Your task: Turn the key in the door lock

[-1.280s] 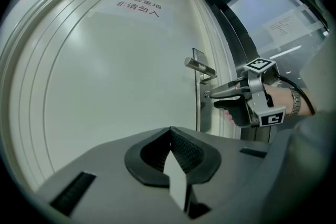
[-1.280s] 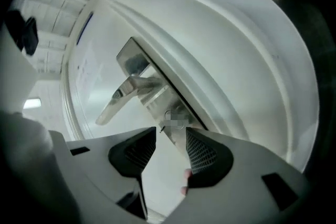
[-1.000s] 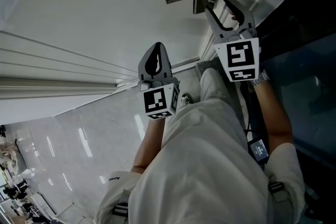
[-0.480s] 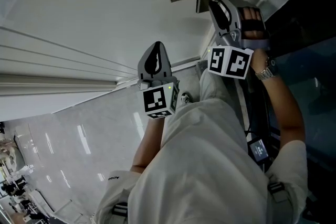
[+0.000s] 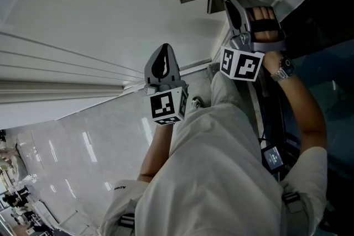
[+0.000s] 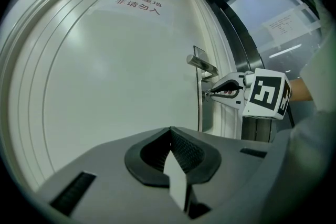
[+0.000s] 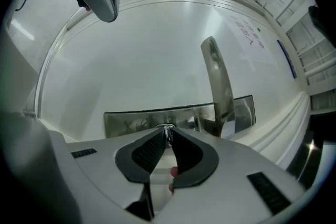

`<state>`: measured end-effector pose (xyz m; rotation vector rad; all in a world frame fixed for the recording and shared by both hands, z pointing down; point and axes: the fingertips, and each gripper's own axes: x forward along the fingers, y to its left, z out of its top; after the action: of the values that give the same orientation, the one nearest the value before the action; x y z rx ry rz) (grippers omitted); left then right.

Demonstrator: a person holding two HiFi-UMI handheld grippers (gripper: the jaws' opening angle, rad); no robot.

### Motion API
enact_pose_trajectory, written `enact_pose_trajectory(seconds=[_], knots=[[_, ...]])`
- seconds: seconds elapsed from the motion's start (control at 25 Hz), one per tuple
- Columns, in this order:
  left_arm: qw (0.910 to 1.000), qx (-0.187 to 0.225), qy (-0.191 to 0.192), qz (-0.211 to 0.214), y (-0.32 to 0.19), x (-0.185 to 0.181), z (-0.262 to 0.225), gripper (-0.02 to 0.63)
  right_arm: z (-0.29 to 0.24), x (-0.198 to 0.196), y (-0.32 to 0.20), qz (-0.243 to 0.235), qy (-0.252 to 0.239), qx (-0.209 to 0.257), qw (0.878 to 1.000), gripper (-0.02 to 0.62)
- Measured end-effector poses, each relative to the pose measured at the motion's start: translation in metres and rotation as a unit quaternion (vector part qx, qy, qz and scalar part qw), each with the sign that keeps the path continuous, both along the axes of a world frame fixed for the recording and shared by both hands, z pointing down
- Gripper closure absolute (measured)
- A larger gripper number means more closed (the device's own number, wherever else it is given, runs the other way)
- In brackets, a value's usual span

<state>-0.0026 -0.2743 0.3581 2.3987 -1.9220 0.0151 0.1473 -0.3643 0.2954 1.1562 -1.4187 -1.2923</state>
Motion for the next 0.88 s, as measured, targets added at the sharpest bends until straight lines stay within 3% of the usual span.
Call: enact_pose_trajectory(seconds=[0.24,0.36,0.44,0.68,0.8,0.88], knots=[[1.0000,-0.001,0.001,0.002,-0.001,0.002,0.001,0.600,-0.002,-0.001,0.000,0.006,-0.024,0.004,1.000,0.581],[1.0000,-0.002,0.002,0.002,-0.002,0.001,0.000,0.600,-0.005,0.000,0.000,0.008,-0.101,-0.027,0.994,0.582],[1.0000,-0.002,0.003,0.001,-0.002,0.001,0.001,0.600,-0.008,0.001,-0.001,0.008,-0.174,-0.058,0.983,0.583],[1.0000,-0.004,0.002,0.003,-0.003,0.003,0.002,0.600,-0.012,0.004,-0.004,0.015,-0.354,-0.126,0.927,0.581],[1.0000,-0.005,0.002,0.003,-0.004,0.003,0.004,0.600,-0.013,0.005,-0.007,0.013,-0.439,-0.156,0.885,0.581],[1.0000,-0.005,0.002,0.003,-0.005,0.003,0.004,0.600,-0.014,0.006,-0.008,0.013,-0.499,-0.176,0.848,0.581]])
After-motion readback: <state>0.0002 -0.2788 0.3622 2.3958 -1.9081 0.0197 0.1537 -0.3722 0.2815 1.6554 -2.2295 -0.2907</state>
